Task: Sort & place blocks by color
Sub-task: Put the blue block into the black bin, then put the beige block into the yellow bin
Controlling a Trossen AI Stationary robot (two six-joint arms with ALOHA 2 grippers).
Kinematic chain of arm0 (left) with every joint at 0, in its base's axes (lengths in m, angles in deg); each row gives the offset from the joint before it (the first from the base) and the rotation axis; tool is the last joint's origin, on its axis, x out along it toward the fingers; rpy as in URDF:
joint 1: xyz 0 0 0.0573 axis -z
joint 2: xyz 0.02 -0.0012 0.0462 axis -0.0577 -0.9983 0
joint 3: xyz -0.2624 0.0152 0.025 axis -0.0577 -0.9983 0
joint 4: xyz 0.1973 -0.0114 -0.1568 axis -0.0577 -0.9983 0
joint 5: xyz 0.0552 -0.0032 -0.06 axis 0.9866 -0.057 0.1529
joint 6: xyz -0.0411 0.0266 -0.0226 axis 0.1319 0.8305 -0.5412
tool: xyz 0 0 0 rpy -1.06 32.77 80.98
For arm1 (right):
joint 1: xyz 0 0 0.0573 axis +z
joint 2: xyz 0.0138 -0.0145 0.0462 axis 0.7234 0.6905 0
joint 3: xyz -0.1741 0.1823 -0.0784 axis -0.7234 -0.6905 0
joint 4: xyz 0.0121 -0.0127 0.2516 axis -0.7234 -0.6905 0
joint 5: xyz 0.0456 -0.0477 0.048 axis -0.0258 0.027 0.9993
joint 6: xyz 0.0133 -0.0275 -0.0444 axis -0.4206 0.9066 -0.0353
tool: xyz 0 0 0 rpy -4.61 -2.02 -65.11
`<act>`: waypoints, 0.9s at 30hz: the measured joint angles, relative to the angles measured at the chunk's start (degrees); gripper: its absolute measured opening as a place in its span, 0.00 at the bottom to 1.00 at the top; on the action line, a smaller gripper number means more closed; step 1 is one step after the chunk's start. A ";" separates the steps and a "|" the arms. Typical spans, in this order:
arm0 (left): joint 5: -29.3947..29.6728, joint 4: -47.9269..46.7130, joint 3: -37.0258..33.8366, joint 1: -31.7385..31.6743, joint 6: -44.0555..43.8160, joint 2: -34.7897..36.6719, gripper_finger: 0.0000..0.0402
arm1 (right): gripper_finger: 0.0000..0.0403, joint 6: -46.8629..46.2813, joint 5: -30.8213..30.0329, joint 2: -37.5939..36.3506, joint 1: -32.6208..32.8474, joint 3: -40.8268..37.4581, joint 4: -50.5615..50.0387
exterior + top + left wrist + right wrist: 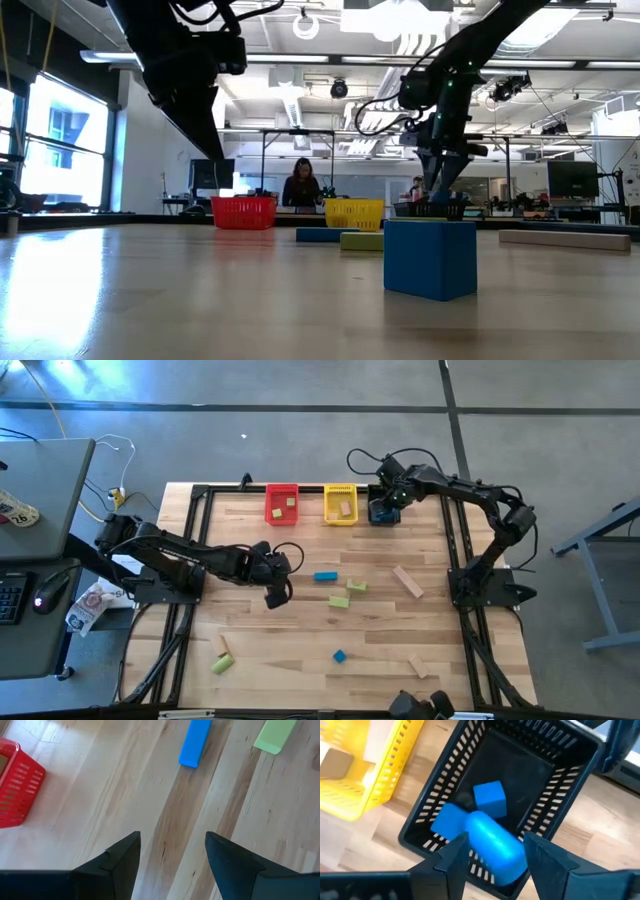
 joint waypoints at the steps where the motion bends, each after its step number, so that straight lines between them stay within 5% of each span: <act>1: 0.00 0.01 0.00 0.00 0.01 0.00 0.51 | 0.43 0.00 -0.49 0.01 0.00 0.01 0.08; 7: 0.00 -0.26 0.00 0.00 0.02 0.00 0.51 | 0.44 0.02 -2.65 0.01 0.00 0.01 0.84; 12: 0.00 -0.31 0.00 0.00 0.01 0.00 0.51 | 0.44 1.18 1.73 -0.10 0.57 0.01 -1.55; 27: 0.00 -0.13 0.00 0.09 -0.99 -0.04 0.51 | 0.44 -3.87 1.72 -7.34 14.06 0.01 -12.08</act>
